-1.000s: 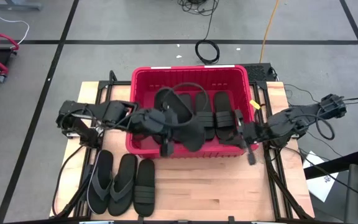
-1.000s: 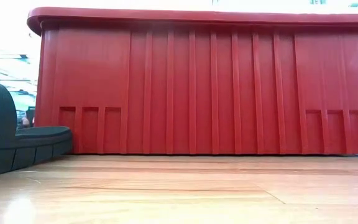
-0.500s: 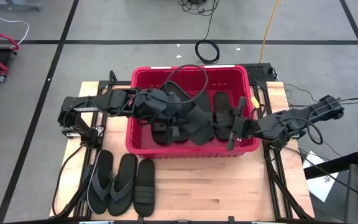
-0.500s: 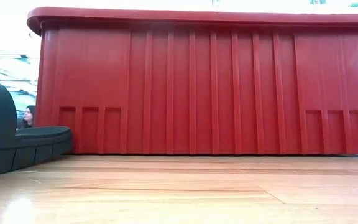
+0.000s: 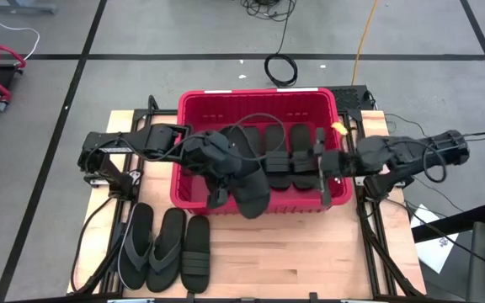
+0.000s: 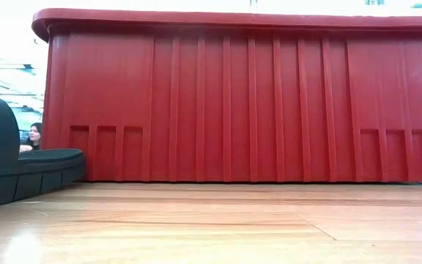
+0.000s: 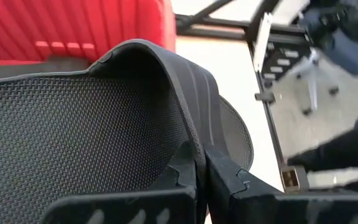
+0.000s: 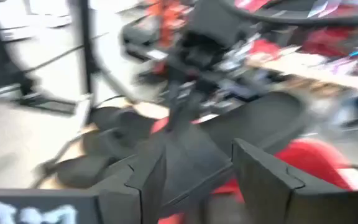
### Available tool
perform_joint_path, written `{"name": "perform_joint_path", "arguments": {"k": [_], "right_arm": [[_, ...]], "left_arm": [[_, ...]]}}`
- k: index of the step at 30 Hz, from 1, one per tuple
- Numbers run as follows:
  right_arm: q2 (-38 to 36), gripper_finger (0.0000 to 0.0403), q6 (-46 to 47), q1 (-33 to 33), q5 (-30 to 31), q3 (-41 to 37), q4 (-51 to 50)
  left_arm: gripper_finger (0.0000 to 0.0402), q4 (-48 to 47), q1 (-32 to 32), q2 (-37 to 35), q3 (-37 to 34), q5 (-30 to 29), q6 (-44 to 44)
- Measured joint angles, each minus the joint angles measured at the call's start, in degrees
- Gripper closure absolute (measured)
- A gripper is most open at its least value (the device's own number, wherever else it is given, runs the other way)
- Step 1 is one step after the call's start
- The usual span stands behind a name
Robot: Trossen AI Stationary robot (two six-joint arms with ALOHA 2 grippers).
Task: Pick and place slides into bin
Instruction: Put the black slide into the red bin
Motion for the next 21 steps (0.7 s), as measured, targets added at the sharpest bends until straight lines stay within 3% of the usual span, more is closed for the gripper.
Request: {"name": "perform_joint_path", "arguments": {"k": [3, 13, 21], "right_arm": [[1.55, 0.0248, 1.72, -2.30, -8.35, 0.83, -2.97], [1.74, 0.0246, 2.97, -3.95, -15.30, 1.13, -1.85], [7.84, 0.0248, 3.46, -3.95, -23.41, 1.11, 2.56]], "left_arm": [[0.0398, -1.19, -1.51, 0.00, 0.00, 0.29, 2.51], [0.0399, -8.22, -5.39, 0.19, 0.00, 1.51, 5.38], [0.0399, -5.71, -6.07, 2.46, -0.04, 3.40, 6.26]]}}
